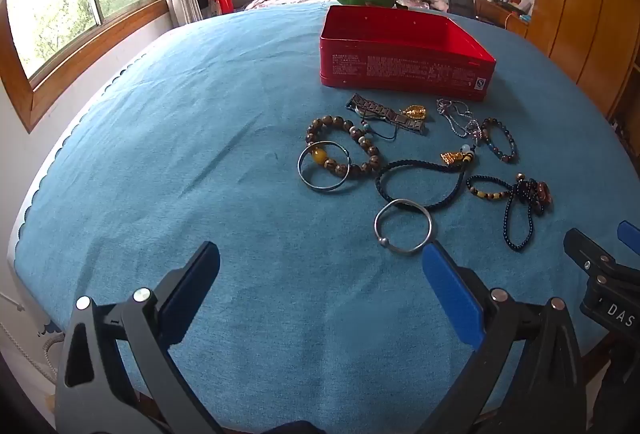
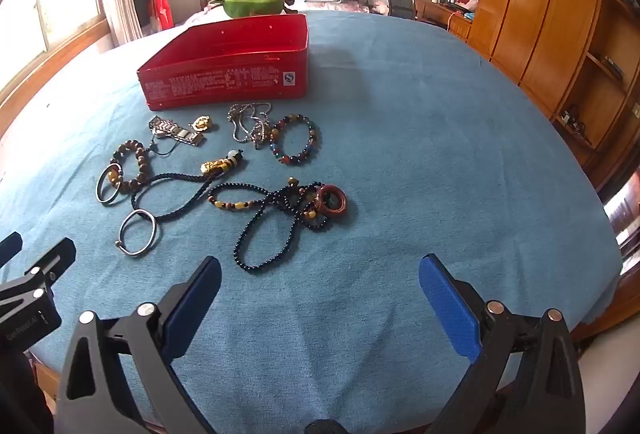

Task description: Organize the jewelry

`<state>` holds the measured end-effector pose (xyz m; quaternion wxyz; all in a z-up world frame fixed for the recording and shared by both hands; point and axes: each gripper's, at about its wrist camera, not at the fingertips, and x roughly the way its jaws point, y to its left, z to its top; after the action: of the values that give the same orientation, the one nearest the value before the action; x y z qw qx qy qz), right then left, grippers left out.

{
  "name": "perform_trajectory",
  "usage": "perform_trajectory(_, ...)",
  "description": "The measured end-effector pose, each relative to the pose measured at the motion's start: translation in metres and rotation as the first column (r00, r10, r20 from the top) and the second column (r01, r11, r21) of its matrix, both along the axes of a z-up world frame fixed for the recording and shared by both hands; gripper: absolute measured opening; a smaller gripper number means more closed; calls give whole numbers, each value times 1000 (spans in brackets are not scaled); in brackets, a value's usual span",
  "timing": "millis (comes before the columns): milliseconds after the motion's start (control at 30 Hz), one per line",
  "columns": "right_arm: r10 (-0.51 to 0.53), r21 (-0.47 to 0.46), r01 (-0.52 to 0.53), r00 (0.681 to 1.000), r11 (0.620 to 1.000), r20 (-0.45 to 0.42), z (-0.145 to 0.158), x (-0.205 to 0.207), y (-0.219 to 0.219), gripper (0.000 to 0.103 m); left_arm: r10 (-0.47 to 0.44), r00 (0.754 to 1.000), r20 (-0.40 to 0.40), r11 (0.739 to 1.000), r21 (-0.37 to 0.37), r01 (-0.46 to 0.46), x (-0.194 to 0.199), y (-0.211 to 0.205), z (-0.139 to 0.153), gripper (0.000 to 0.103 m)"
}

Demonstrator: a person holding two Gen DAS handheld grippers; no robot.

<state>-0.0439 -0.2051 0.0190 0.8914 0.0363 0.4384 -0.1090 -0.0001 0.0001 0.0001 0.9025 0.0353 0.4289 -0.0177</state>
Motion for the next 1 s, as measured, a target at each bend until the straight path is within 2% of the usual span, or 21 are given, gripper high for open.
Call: perform_trajectory(1000,0,3,0,1000,1000,4,1,2,1,99,-1,1000,1,1000,2,1,0,0,0,100)
